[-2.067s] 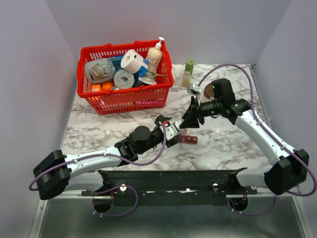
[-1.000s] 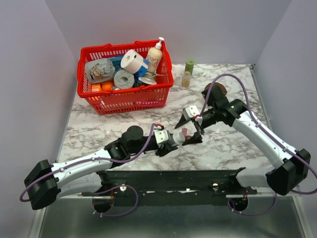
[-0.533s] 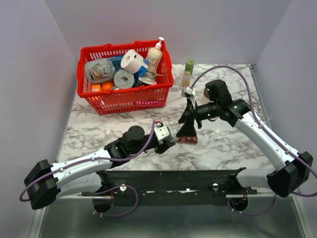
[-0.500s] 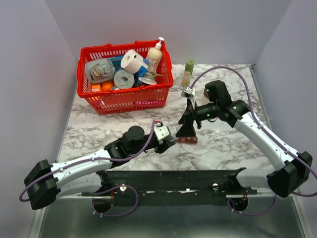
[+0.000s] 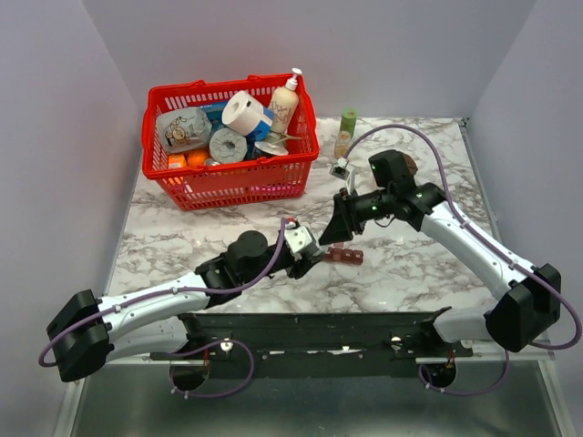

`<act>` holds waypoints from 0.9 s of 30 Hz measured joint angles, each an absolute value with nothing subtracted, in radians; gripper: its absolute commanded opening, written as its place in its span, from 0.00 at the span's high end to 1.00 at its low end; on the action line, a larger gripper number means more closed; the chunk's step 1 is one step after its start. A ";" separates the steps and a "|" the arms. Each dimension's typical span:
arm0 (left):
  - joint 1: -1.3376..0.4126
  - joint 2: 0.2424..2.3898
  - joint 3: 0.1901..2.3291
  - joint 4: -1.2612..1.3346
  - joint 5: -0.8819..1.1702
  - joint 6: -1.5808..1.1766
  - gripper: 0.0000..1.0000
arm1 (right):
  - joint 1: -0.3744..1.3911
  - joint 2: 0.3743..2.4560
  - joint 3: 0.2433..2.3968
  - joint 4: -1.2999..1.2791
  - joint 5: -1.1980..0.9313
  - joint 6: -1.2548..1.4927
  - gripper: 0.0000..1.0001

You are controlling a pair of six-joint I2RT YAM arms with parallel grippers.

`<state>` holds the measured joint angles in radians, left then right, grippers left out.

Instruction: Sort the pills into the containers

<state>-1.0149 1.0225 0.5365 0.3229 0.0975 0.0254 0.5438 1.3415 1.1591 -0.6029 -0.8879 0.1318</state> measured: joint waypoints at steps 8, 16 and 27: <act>-1.018 0.997 0.529 0.344 0.113 0.017 1.00 | 0.535 1.373 1.247 -0.733 -1.003 -0.134 0.74; -1.019 0.965 0.506 0.339 0.216 0.006 1.00 | 0.594 1.459 1.397 -1.102 -1.085 -1.009 0.57; -1.018 0.968 0.502 0.321 0.244 0.011 1.00 | 0.651 1.323 1.276 -0.989 -1.031 -0.957 0.00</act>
<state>-1.0183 0.9676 0.5022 0.3206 0.2443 0.0109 0.6514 1.3228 1.2762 -0.9894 -1.0309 -0.9569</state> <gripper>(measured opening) 0.592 0.990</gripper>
